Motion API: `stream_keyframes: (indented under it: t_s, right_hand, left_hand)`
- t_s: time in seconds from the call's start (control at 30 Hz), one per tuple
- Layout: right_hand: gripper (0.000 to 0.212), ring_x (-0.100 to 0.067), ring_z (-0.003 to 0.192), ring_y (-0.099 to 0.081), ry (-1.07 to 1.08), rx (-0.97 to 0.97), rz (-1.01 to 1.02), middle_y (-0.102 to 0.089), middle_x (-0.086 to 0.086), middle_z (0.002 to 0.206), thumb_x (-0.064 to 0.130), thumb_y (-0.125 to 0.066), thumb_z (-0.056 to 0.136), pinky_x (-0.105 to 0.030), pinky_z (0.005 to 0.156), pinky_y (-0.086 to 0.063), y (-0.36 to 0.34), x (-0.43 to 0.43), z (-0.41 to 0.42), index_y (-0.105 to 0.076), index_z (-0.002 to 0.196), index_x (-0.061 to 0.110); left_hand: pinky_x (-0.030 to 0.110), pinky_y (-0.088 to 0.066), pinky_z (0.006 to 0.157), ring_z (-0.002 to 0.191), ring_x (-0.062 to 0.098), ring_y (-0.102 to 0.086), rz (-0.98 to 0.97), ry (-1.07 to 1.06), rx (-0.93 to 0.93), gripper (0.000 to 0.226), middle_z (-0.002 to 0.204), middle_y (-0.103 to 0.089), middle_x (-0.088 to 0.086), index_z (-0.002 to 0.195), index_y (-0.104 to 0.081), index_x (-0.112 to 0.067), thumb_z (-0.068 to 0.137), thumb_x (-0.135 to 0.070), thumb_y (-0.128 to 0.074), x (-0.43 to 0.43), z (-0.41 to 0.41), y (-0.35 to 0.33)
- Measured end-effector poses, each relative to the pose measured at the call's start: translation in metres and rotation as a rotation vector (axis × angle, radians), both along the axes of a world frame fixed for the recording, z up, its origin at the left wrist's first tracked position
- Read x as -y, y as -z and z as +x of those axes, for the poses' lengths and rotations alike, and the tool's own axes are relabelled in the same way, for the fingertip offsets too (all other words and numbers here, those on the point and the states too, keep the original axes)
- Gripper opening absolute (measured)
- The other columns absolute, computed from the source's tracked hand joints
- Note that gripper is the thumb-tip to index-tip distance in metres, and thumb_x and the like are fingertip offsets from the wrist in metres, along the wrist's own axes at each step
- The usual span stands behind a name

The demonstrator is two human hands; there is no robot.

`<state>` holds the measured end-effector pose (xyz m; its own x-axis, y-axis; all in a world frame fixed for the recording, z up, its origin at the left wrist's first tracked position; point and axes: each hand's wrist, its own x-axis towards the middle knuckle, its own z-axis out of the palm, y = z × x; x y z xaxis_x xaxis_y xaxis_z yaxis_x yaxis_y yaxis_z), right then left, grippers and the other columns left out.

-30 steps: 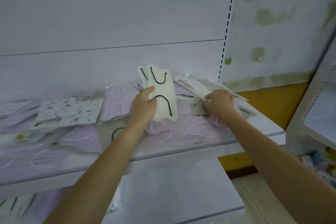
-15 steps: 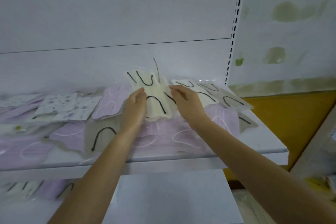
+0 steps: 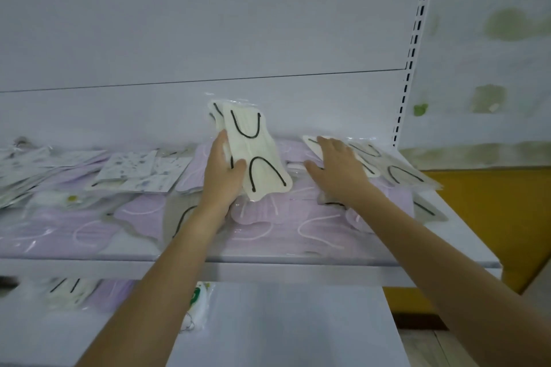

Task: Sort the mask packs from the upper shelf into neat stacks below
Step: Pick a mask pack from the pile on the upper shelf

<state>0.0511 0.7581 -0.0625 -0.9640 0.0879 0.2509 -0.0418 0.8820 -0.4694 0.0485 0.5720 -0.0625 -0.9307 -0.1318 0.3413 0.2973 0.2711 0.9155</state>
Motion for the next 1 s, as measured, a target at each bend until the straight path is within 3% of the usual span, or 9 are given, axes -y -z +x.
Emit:
stream_keyframes:
  t_s: [0.07,0.13,0.27,0.43,0.53,0.7,0.8,0.9,1.0]
  right_hand:
    - [0.064,-0.033,0.132,-0.029,0.135,0.17,0.233,-0.029,-0.014,0.145,0.042,-0.051,0.088,-0.042,0.103,-0.029,0.004,-0.014,-0.004,-0.029,0.14,0.011]
    - [0.052,-0.031,0.123,-0.037,0.147,0.266,0.232,-0.043,-0.011,0.129,0.041,-0.054,0.085,-0.037,0.089,-0.035,0.008,-0.018,-0.006,-0.043,0.125,0.01]
    - [0.008,-0.028,0.096,-0.048,0.066,0.154,0.12,-0.053,-0.004,0.086,0.019,-0.051,0.086,-0.025,0.061,-0.033,0.008,-0.013,-0.008,-0.051,0.083,0.012]
    - [0.025,-0.021,0.062,-0.047,-0.042,-0.045,-0.242,-0.052,-0.005,0.064,0.017,-0.046,0.09,-0.018,0.047,-0.032,-0.003,0.011,0.008,-0.057,0.069,0.01]
    - [0.028,-0.014,0.073,-0.053,-0.257,-0.019,-0.437,-0.064,-0.001,0.082,0.026,-0.045,0.096,-0.024,0.069,-0.042,-0.005,0.04,0.019,-0.07,0.09,0.014]
    - [0.03,-0.014,0.104,-0.062,-0.351,0.076,-0.683,-0.063,0.0,0.115,0.025,-0.043,0.098,-0.022,0.08,-0.043,-0.006,0.048,0.022,-0.061,0.118,0.012]
    - [0.035,-0.009,0.105,-0.052,-0.225,0.042,-0.482,-0.055,-0.001,0.131,0.024,-0.046,0.097,-0.019,0.085,-0.036,-0.004,0.02,0.013,-0.052,0.13,0.014]
    - [0.047,-0.025,0.123,-0.045,-0.064,0.153,-0.11,-0.045,-0.01,0.14,0.027,-0.046,0.094,-0.03,0.099,-0.034,0.005,-0.01,-0.001,-0.04,0.138,0.012]
    - [0.05,-0.033,0.125,-0.041,0.032,0.163,0.096,-0.044,-0.015,0.139,0.031,-0.046,0.093,-0.038,0.103,-0.034,0.011,-0.021,-0.005,-0.038,0.139,0.012]
  left_hand:
    - [0.008,-0.04,0.081,0.092,-0.018,-0.049,-0.014,-0.001,-0.004,0.067,0.127,-0.041,-0.016,0.146,-0.028,-0.024,0.088,0.007,-0.043,0.003,-0.002,0.003]
    - [0.009,-0.041,0.08,0.082,-0.019,-0.051,-0.05,-0.006,0.016,0.059,0.128,-0.045,-0.011,0.143,-0.035,-0.02,0.09,0.006,-0.04,0.003,-0.003,0.003]
    - [0.037,-0.04,0.104,0.112,0.013,-0.052,-0.076,-0.015,0.066,0.052,0.139,-0.045,0.0,0.14,-0.04,-0.018,0.091,-0.002,-0.041,0.001,-0.006,0.003]
    - [0.034,-0.032,0.111,0.134,0.013,-0.036,-0.05,0.07,0.105,0.046,0.146,-0.038,-0.005,0.141,-0.039,-0.022,0.097,-0.031,-0.048,-0.002,-0.001,0.003]
    - [0.031,-0.033,0.107,0.135,0.012,-0.036,-0.029,0.132,0.139,0.05,0.147,-0.037,-0.007,0.14,-0.039,-0.025,0.094,-0.042,-0.049,-0.007,-0.001,0.003]
    - [0.034,-0.04,0.106,0.126,0.017,-0.046,-0.059,0.032,0.055,0.053,0.138,-0.047,-0.002,0.139,-0.039,-0.018,0.089,-0.004,-0.051,0.006,0.0,0.01]
    - [0.007,-0.043,0.083,0.1,-0.009,-0.052,-0.028,-0.02,-0.006,0.06,0.13,-0.046,-0.014,0.14,-0.037,-0.021,0.087,0.006,-0.044,0.021,0.008,0.011]
    - [0.004,-0.044,0.069,0.075,-0.025,-0.051,0.048,-0.034,-0.038,0.071,0.147,-0.035,-0.008,0.146,-0.024,-0.028,0.087,0.008,-0.04,0.029,0.014,0.016]
    - [0.011,-0.045,0.086,0.117,-0.011,-0.048,0.121,-0.077,-0.043,0.079,0.154,-0.025,-0.004,0.15,-0.009,-0.033,0.089,0.005,-0.041,0.033,0.023,0.025]
